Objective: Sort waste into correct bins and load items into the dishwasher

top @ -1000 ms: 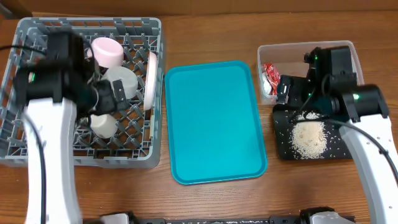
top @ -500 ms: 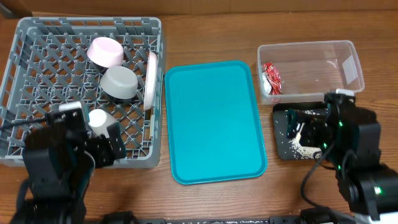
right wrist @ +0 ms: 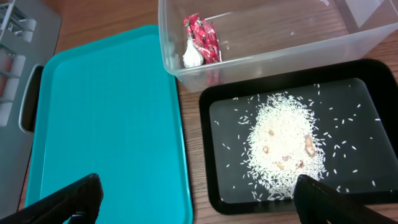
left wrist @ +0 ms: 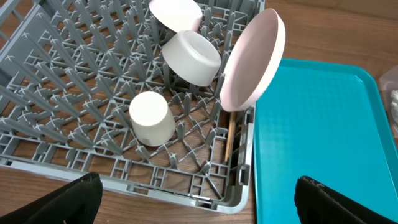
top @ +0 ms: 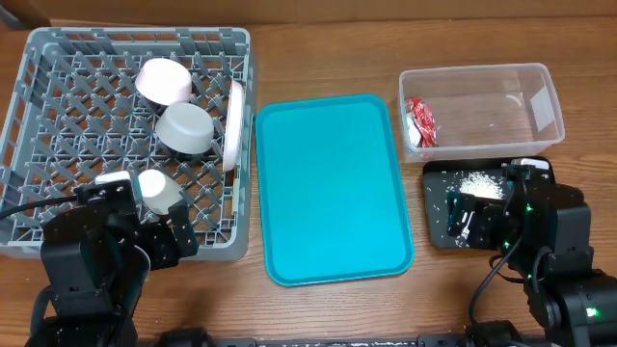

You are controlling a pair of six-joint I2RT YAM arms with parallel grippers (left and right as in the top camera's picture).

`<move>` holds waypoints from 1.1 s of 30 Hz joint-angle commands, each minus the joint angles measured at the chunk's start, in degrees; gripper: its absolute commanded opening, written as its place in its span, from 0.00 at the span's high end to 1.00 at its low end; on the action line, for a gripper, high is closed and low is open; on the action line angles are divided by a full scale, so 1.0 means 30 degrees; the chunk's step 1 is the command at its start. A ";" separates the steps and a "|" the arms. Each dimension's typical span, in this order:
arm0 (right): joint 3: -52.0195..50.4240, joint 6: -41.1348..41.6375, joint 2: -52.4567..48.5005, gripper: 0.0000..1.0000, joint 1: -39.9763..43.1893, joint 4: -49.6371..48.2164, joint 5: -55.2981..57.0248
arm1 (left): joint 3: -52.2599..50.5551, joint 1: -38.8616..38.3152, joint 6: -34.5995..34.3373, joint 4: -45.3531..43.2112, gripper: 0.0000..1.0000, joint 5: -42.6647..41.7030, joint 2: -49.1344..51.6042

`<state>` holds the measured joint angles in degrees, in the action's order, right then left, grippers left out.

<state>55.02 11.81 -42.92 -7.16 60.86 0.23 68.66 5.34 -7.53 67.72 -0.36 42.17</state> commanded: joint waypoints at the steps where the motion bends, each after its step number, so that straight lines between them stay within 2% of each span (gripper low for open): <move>1: -0.0029 0.0058 0.0117 0.00 0.0051 -0.0080 0.0029 | -0.0087 0.0073 -0.0204 -0.0015 0.00 0.0124 0.0029; 12: -0.0029 0.0058 0.0131 0.00 0.0051 -0.0080 0.0036 | -0.0087 0.0073 -0.0211 -0.0015 0.00 0.0124 0.0029; 20: -0.0248 -0.0022 0.1902 0.00 0.0036 0.0109 0.0554 | -0.0087 0.0073 -0.0211 -0.0015 0.00 0.0124 0.0029; 25: -0.1872 -0.0452 0.4728 0.00 0.0029 -0.2754 0.1319 | -0.0087 0.0073 -0.0204 -0.0015 0.00 0.0124 0.0029; 33: -0.7002 -0.0597 1.0295 0.00 0.0036 -0.7934 0.1377 | -0.0087 0.0073 -0.0211 -0.0015 0.00 0.0124 0.0029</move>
<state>38.72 10.44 -16.29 -7.16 39.55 3.44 68.58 5.34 -7.53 67.70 -0.34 42.17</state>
